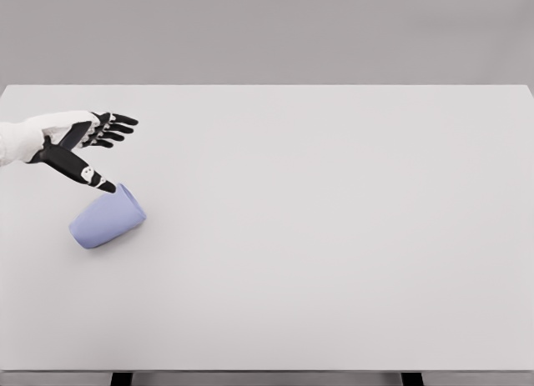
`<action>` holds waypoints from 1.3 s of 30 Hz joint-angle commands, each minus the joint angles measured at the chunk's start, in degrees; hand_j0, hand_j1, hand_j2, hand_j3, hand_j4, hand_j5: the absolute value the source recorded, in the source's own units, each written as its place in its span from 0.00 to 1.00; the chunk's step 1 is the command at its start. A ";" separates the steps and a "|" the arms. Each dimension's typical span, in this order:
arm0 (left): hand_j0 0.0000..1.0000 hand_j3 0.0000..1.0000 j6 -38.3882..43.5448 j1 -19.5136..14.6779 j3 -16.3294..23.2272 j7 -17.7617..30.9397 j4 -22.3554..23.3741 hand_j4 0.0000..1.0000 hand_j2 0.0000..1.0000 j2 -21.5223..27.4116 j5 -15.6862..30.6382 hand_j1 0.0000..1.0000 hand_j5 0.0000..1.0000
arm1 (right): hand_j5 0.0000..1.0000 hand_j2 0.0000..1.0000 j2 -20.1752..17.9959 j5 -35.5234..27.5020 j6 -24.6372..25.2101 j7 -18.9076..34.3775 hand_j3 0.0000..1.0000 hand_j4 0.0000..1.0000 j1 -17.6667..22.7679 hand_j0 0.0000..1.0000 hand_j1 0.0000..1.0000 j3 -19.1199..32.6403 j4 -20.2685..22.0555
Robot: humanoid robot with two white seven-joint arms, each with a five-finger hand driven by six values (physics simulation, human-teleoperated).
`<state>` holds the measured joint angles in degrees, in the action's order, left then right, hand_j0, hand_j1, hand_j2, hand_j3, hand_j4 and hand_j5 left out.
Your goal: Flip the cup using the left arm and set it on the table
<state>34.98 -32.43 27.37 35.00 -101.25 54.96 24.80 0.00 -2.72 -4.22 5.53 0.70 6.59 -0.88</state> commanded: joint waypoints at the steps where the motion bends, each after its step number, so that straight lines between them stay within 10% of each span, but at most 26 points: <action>1: 1.00 1.00 0.02 0.00 1.80 0.00 0.09 1.00 1.00 -0.65 -1.59 1.00 1.00 | 1.00 1.00 0.00 0.00 0.00 0.01 1.00 1.00 0.00 1.00 1.00 0.00 0.00; 39: 1.00 1.00 0.02 4.22 4.18 0.00 5.71 1.00 1.00 -0.82 -1.51 1.00 1.00 | 1.00 1.00 0.00 0.00 0.00 0.01 1.00 1.00 0.00 1.00 1.00 0.00 0.00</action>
<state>35.06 -28.21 31.50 35.00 -95.50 54.08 23.15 0.00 -2.72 -4.21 5.53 0.70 6.60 -0.88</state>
